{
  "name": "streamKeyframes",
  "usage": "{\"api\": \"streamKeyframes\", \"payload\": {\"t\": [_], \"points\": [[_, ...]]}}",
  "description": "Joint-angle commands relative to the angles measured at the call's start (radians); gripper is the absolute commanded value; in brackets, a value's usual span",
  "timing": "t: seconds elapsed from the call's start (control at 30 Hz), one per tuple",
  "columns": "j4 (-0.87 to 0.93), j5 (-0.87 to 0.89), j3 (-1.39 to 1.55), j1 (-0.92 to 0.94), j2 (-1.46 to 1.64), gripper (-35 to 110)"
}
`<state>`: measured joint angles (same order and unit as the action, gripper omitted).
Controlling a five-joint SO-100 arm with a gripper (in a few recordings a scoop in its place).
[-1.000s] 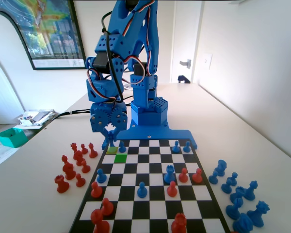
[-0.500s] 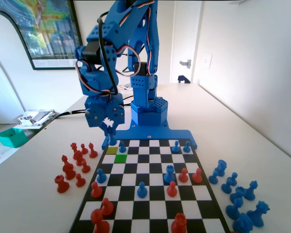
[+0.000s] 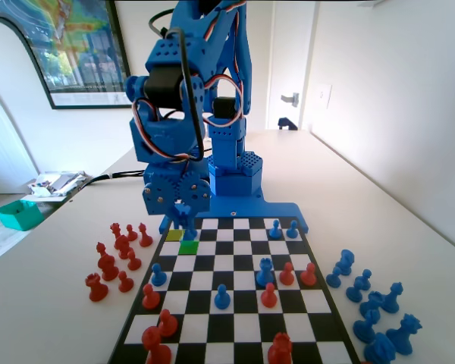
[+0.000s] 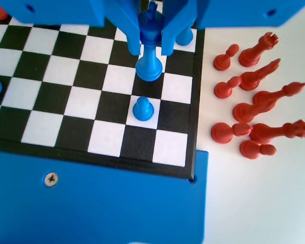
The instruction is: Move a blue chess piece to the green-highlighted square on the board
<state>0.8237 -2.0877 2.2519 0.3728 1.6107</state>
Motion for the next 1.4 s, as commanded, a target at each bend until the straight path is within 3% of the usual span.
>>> {"api": "streamKeyframes", "payload": {"t": [0.0,0.53,1.37], "points": [[-0.018,-0.017,0.006,0.011,0.028,1],[-0.13,-0.078,0.1,0.052,0.011,1],[-0.158,-0.064,0.103,0.005,0.017,19]]}}
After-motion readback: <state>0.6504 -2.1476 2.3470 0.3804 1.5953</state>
